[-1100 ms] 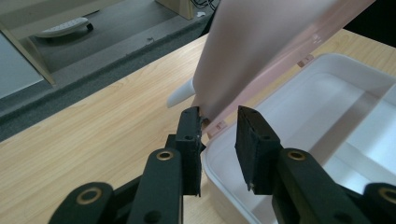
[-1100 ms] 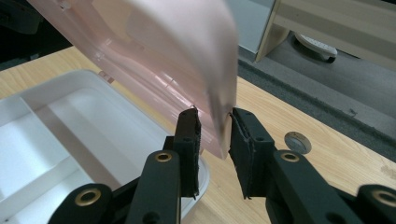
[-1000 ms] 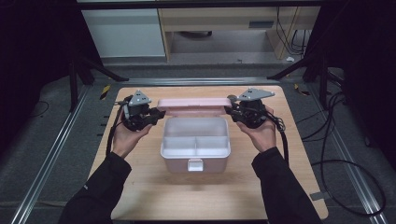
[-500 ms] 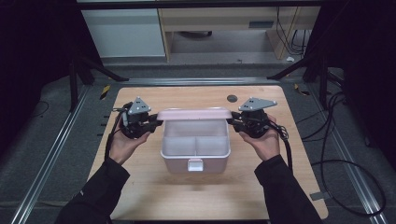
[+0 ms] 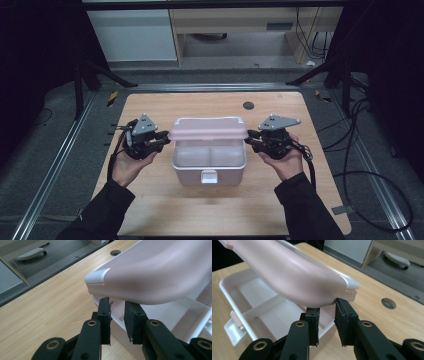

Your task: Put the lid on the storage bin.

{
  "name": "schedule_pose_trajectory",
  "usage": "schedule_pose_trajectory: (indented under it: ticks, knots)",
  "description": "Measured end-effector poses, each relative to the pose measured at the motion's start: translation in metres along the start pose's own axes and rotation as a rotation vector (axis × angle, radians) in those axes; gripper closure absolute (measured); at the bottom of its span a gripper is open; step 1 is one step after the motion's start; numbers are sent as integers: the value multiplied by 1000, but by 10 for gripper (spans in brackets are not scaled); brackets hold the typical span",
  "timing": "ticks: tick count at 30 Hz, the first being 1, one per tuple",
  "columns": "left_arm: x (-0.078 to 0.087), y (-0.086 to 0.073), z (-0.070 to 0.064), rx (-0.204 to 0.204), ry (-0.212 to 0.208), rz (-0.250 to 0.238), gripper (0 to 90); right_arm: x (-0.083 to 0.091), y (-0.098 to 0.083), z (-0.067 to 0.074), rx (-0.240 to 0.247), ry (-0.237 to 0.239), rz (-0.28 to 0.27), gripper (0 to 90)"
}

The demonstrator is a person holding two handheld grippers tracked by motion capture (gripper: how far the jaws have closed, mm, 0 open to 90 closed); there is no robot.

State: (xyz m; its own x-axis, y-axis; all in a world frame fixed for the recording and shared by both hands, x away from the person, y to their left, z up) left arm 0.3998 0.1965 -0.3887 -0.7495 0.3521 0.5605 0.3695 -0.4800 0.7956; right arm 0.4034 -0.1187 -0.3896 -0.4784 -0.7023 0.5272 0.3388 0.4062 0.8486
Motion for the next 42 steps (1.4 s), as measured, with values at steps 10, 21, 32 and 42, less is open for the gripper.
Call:
schedule_pose_trajectory:
  ticks: [10, 21, 32, 42]
  knots:
    - [7, -15, -8, 11, -22, -1, 734, 7, -12, 9, -14, 6, 10, 714]
    - [4, -45, -11, 28, -27, 39, 710, 5, -35, 14, -17, 3, 73, 691]
    - [-1, -65, 8, 90, 26, 80, 677, 13, -52, 1, -69, -41, 80, 628]
    - [-19, -94, 31, 175, 70, 151, 610, 32, -79, -25, -151, -134, 55, 407]
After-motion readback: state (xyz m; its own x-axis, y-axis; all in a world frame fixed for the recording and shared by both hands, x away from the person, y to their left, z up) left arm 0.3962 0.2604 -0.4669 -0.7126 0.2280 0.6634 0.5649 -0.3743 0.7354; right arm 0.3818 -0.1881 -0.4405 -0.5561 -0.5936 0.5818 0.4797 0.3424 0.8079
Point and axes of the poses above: each handheld gripper's, and its own axes: x roughly backward along the jaws, y roughly out of its top, z roughly to its left, the point moved 5 cm from there along -x, roughly forward along the jaws, and after that the axes turned 11 degrees about y, right-handed, at the moved point
